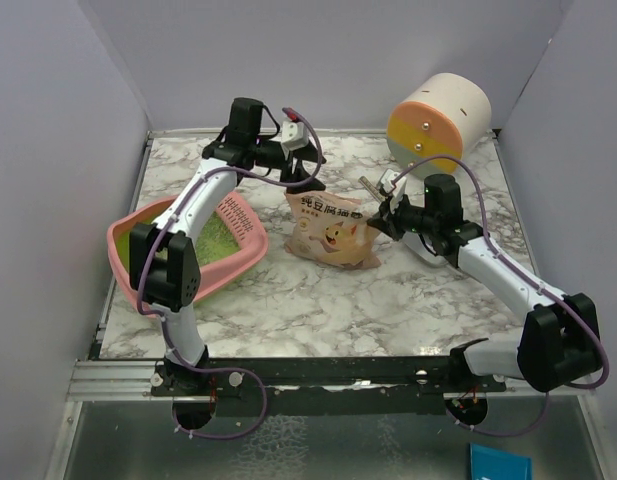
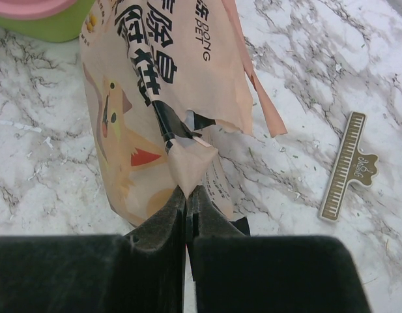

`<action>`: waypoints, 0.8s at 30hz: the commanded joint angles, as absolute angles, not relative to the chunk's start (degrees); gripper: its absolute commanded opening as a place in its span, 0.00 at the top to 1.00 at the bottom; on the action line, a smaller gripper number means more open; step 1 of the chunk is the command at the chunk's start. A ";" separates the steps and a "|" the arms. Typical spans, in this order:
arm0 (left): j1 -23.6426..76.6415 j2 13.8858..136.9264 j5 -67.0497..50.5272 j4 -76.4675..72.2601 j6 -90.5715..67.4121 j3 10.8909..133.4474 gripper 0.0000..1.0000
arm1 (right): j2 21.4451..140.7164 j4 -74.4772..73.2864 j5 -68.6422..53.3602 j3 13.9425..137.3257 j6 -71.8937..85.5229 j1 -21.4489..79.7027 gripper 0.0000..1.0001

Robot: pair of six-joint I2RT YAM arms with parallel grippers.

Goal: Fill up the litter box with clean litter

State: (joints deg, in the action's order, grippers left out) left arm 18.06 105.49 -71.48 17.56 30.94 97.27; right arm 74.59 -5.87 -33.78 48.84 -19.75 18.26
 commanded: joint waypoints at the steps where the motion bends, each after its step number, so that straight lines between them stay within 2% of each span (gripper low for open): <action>1: 21.21 102.67 -68.28 31.87 42.42 95.65 0.30 | 72.60 -4.90 -33.96 50.47 -19.25 17.88 0.99; 3: 23.26 102.33 -62.38 34.76 46.93 94.80 0.29 | 72.32 -4.87 -34.57 50.67 -18.95 17.90 0.99; 10: 27.62 106.24 -54.57 35.08 48.51 95.87 0.28 | 71.57 -5.03 -36.04 50.42 -18.28 17.92 0.99; 17: 27.55 111.67 -42.00 36.71 52.36 98.02 0.27 | 69.95 -6.01 -35.97 50.06 -18.89 17.84 0.99; 20: 26.21 113.03 -40.95 37.63 52.85 98.65 0.27 | 69.53 -5.97 -36.05 49.61 -18.99 17.86 0.99; 22: 25.59 113.11 -41.10 38.97 53.51 98.66 0.31 | 69.77 -5.81 -35.80 49.42 -18.98 17.84 0.99; 24: 25.26 112.66 -40.46 41.01 54.64 98.31 0.42 | 70.34 -5.88 -35.69 49.47 -18.90 17.88 0.99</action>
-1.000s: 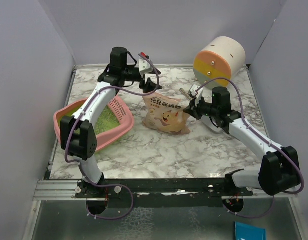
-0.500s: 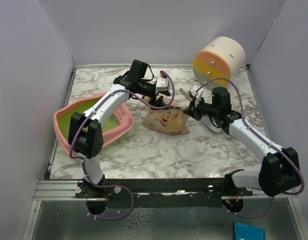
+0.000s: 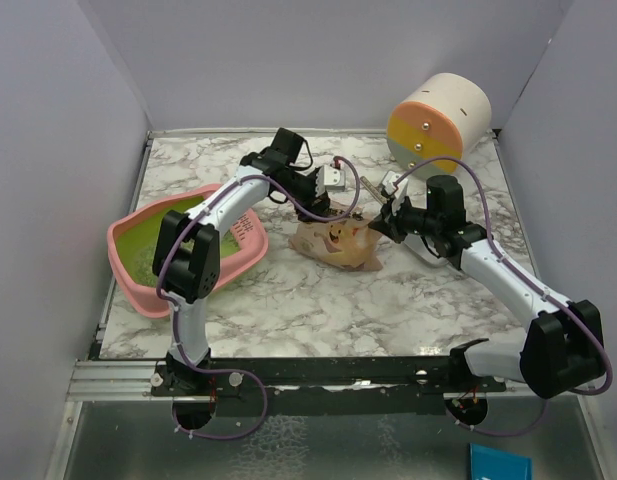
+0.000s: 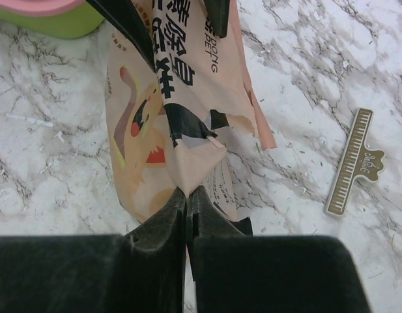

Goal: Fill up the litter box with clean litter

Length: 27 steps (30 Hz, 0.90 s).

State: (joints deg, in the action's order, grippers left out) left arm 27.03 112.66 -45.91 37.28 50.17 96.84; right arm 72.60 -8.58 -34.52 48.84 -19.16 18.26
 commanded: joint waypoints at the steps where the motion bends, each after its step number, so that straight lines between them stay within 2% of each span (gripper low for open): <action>1: 25.16 112.29 -39.72 41.38 54.70 98.04 0.49 | 70.61 -5.96 -35.61 49.65 -18.90 17.90 0.99; 4: 24.64 110.17 -35.72 40.80 53.64 96.42 0.78 | 71.56 -6.64 -34.47 50.24 -18.98 17.88 0.99; 5: 24.55 109.28 -32.65 38.62 51.61 95.43 0.97 | 71.70 -6.63 -33.83 50.38 -18.94 17.88 0.99; 6: 24.52 108.24 -29.31 36.33 47.79 94.19 1.00 | 71.79 -6.56 -33.11 50.41 -18.89 17.88 0.99; 14: 24.44 96.81 -21.11 26.90 35.26 85.10 1.00 | 72.71 -3.81 -30.02 50.90 -16.97 17.85 0.99; 19: 24.87 93.04 -27.23 20.76 29.70 79.79 1.00 | 77.30 -3.60 -33.09 52.83 -15.70 17.92 0.99; 26: 26.43 93.92 -29.10 20.19 22.09 79.49 1.00 | 79.62 -2.65 -32.67 53.64 -13.14 17.93 0.99; 27: 26.57 93.62 -29.41 19.85 21.16 79.20 0.91 | 79.28 -2.64 -31.82 53.96 -12.71 17.93 0.99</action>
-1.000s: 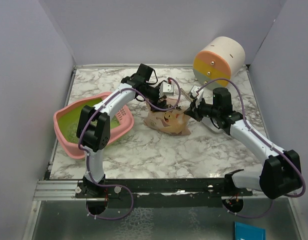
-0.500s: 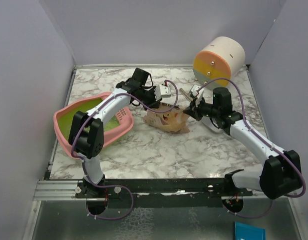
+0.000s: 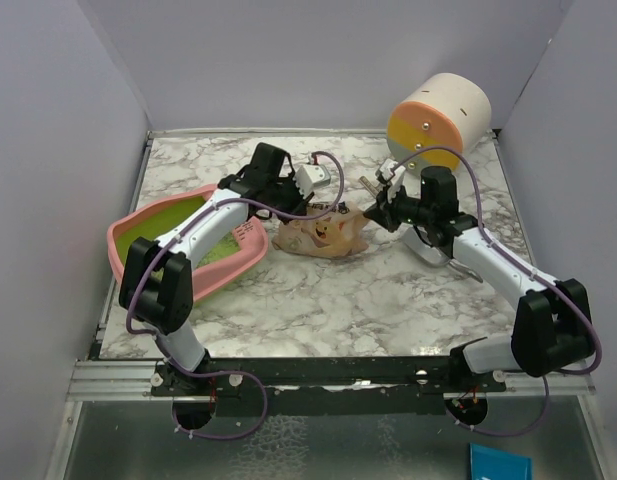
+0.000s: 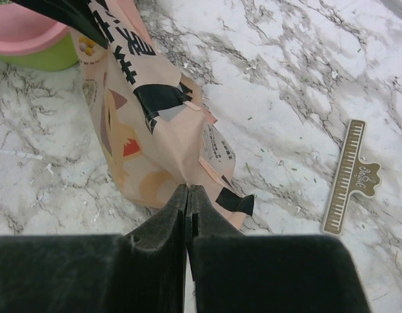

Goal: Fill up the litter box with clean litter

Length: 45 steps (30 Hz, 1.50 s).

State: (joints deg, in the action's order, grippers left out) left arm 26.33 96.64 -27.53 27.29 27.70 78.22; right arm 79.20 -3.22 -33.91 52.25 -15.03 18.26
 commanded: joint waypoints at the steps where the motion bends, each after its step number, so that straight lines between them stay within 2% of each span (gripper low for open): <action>1: 26.67 93.30 -29.70 19.05 19.85 78.93 0.88 | 78.95 -2.31 -30.42 54.34 -11.57 17.93 0.98; 2: 26.64 92.87 -30.49 18.27 18.76 78.65 0.85 | 78.66 -2.30 -29.25 55.00 -10.39 17.93 0.97; 3: 26.68 92.41 -31.27 17.40 18.11 78.32 0.78 | 78.54 -3.02 -28.69 55.93 -10.07 17.93 0.94; 6: 26.80 90.36 -30.83 13.34 15.05 76.99 0.63 | 79.03 -5.83 -26.49 60.04 -8.24 17.93 0.75; 8: 26.81 87.67 -28.11 8.64 12.16 73.92 0.58 | 80.04 -8.35 -22.60 63.72 -5.90 17.93 0.67; 10: 26.74 84.12 -24.41 2.35 9.89 70.46 0.56 | 81.64 -11.27 -18.15 67.98 -3.93 17.87 0.64; 14: 26.72 75.62 -17.72 -7.79 7.16 62.17 0.56 | 86.32 -15.71 -10.72 75.92 -1.04 17.84 0.61; 18: 26.72 68.74 -16.57 -10.46 6.76 56.91 0.56 | 93.39 -19.58 -7.25 82.40 0.14 17.24 0.58; 25: 26.72 62.14 -14.18 -11.97 7.59 51.10 0.56 | 107.61 -22.25 -10.45 88.65 5.33 13.35 0.52; 30: 26.72 61.81 -15.79 -11.00 7.84 50.74 0.56 | 113.19 -20.55 -14.13 89.80 6.43 11.85 0.50; 45: 26.72 62.87 -17.37 -11.51 7.18 50.05 0.56 | 122.56 -19.37 -11.60 93.36 4.92 9.76 0.51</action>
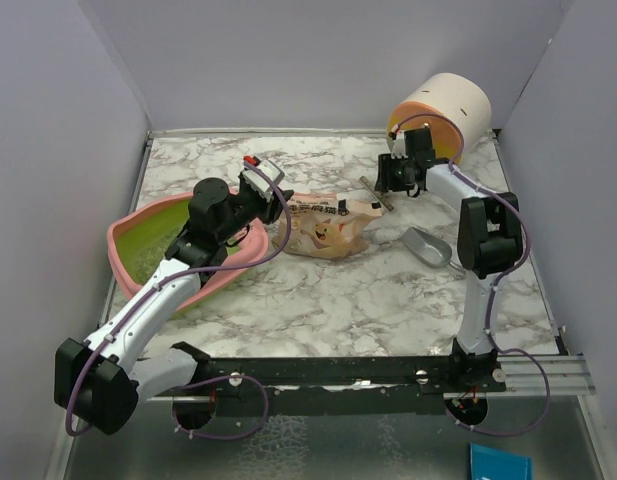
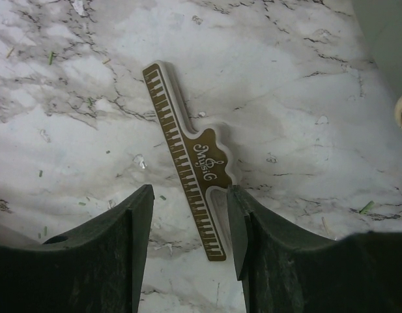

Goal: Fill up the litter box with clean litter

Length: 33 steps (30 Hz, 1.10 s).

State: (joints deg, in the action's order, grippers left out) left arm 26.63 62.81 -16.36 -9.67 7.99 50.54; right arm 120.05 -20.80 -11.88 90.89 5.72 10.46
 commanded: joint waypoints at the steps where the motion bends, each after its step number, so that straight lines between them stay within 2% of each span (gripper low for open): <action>1: 26.72 62.91 -17.46 -11.52 7.20 50.05 0.56 | 122.89 -19.29 -11.34 93.50 4.72 9.76 0.51; 8: 26.72 63.56 -17.61 -11.60 7.26 49.82 0.56 | 124.80 -18.01 -11.52 94.05 3.50 9.76 0.52; 11: 26.72 63.79 -17.84 -11.66 7.34 49.83 0.56 | 126.02 -18.33 -13.03 94.83 3.19 9.76 0.56; 13: 26.72 63.96 -17.86 -11.61 7.42 49.67 0.56 | 126.65 -18.77 -13.56 95.40 3.16 9.76 0.67; 15: 26.72 64.20 -17.94 -11.60 7.53 49.72 0.56 | 126.62 -18.45 -13.81 95.25 3.25 9.76 0.89; 17: 26.72 64.33 -17.98 -11.63 7.57 49.64 0.56 | 126.23 -18.33 -13.19 94.91 3.49 9.76 0.99; 26: 26.72 64.47 -18.55 -12.28 7.19 49.42 0.56 | 119.34 -16.67 -13.12 90.79 3.17 9.76 0.99; 33: 26.72 65.33 -20.02 -14.19 3.96 49.24 0.53 | 103.83 -14.16 -14.65 82.93 4.12 9.76 0.99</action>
